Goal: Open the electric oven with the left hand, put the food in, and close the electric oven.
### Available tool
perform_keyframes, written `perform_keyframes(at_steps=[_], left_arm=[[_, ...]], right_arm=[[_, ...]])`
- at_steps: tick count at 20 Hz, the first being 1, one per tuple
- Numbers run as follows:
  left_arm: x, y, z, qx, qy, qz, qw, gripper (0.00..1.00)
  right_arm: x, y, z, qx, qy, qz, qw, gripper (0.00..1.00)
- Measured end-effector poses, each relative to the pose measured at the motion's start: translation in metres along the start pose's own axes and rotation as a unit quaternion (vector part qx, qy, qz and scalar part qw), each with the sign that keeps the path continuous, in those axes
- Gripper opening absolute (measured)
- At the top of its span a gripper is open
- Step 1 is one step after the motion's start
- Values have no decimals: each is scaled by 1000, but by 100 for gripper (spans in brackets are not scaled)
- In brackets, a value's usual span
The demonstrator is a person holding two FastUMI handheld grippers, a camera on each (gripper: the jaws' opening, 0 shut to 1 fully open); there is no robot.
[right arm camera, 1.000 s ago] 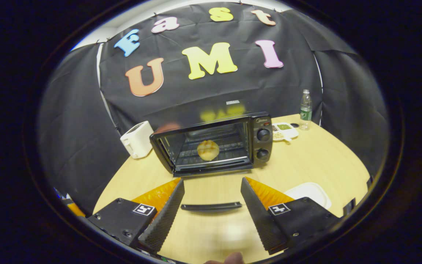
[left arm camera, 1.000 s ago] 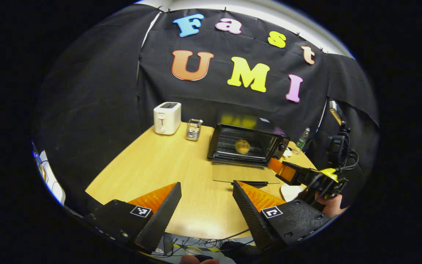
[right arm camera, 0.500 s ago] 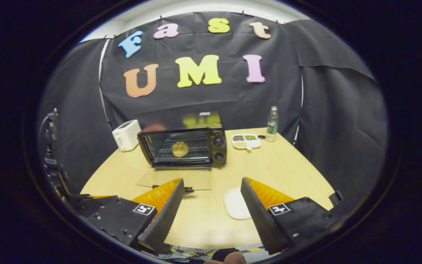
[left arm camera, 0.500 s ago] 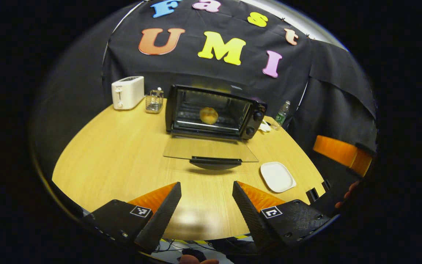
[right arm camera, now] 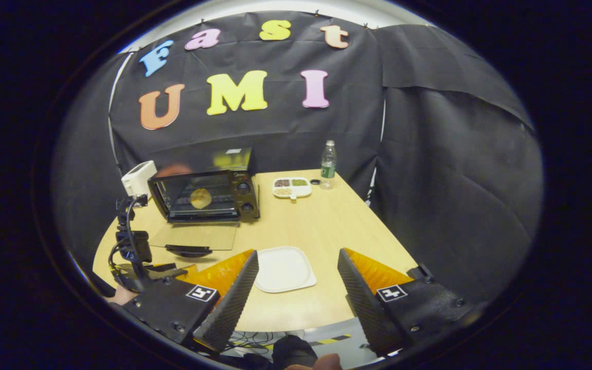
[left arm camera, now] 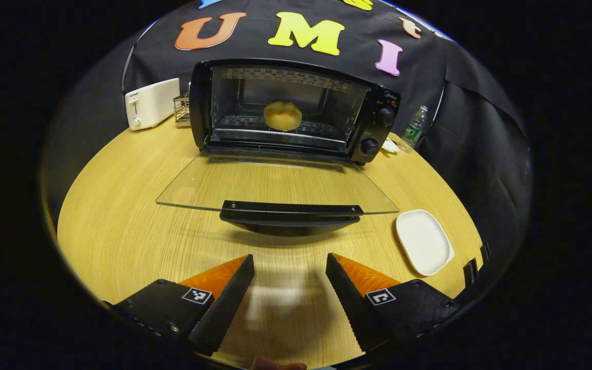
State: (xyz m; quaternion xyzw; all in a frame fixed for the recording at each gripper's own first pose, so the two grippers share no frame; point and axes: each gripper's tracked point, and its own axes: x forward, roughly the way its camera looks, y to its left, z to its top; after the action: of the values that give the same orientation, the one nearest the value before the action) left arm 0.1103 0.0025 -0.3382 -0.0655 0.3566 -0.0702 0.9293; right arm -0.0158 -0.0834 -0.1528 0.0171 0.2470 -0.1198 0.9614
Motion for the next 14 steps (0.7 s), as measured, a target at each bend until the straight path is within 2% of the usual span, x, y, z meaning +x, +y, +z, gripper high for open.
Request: perform_keyframes(at_steps=[5, 8, 11, 14], left_arm=[[17, 3, 12, 1, -2, 10, 1000, 93], [7, 1, 29, 27, -25, 11, 999, 93], [-12, -7, 73, 46, -76, 3, 996, 93], [-33, -12, 126, 38, -131, -14, 991, 93]], right_arm=[[4, -4, 8, -8, -1, -4, 1000, 98], [4, 3, 13, -8, -4, 6, 1000, 98], [4, 14, 21, -16, -16, 15, 1000, 98], [2, 30, 27, -14, -24, 29, 999, 98]])
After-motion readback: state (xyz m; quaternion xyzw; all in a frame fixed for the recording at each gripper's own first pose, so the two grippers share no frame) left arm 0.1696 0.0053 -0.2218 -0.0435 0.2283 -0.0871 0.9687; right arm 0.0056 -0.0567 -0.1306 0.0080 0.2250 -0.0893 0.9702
